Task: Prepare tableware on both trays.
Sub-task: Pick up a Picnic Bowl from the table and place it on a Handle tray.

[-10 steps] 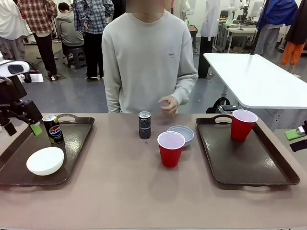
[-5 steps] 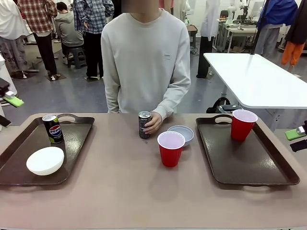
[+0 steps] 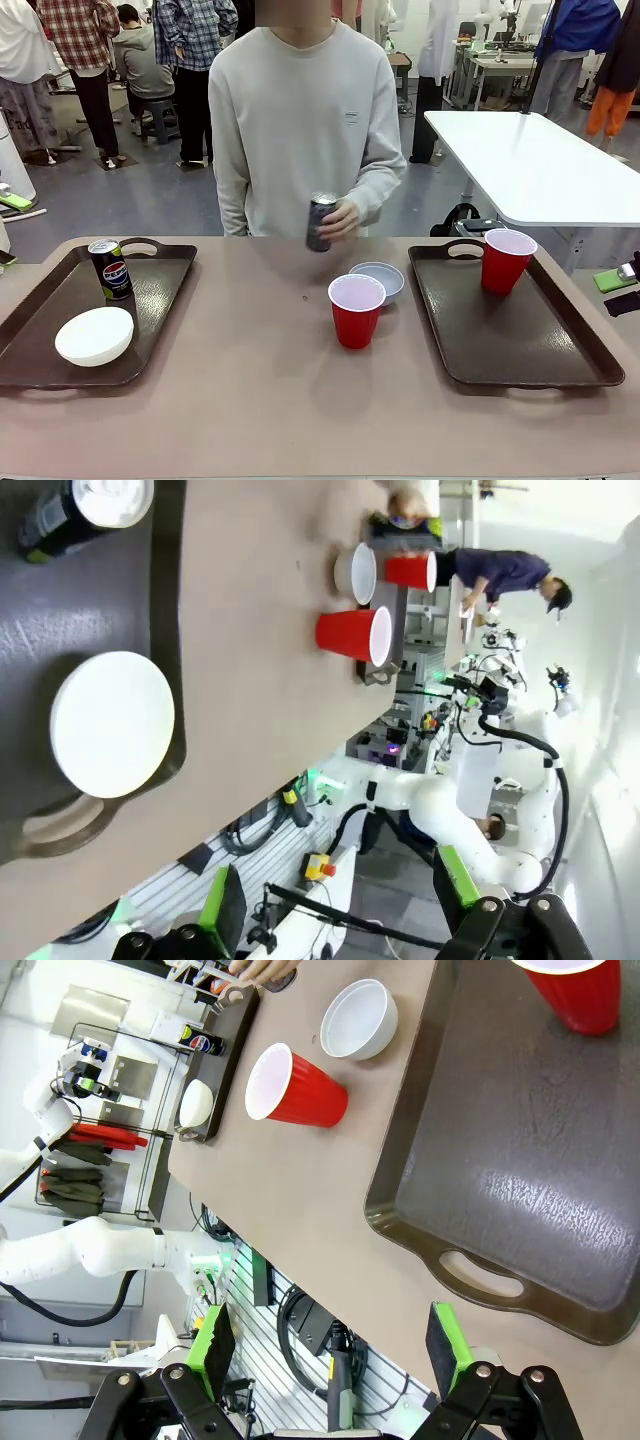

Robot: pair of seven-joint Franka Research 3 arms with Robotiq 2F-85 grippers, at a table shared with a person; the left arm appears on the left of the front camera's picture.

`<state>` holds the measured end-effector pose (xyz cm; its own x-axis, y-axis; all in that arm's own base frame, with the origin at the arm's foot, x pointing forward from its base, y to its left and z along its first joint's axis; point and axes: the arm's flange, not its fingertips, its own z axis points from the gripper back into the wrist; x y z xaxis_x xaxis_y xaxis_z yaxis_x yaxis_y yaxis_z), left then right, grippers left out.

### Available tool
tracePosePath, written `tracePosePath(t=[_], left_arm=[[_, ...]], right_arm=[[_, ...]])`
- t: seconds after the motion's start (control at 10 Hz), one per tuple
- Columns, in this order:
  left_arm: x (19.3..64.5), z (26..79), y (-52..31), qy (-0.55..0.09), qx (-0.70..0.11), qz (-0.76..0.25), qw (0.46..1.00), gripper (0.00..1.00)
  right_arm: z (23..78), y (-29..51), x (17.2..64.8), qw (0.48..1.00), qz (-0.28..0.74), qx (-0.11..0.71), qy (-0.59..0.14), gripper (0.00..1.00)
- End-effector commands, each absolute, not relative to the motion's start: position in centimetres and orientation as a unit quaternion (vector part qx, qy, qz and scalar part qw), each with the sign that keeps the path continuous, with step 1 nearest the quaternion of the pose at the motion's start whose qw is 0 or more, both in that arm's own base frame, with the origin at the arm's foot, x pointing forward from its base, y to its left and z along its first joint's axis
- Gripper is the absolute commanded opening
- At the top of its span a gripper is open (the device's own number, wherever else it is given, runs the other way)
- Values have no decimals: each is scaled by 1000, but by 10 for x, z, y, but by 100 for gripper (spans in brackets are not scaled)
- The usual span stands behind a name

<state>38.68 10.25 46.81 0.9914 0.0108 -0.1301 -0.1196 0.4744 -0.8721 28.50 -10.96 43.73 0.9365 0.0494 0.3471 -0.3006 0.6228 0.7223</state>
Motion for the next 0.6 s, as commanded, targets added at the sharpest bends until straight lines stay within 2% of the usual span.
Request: tracePosePath(t=[0.0, 0.5], left_arm=[[389, 480, 91, 39, -508, 32, 860, 100], [391, 474, 91, 51, -506, 28, 860, 100]], right_arm=[[437, -109, 287, 883, 100, 433, -153, 100], [437, -109, 287, 883, 100, 433, -153, 100]])
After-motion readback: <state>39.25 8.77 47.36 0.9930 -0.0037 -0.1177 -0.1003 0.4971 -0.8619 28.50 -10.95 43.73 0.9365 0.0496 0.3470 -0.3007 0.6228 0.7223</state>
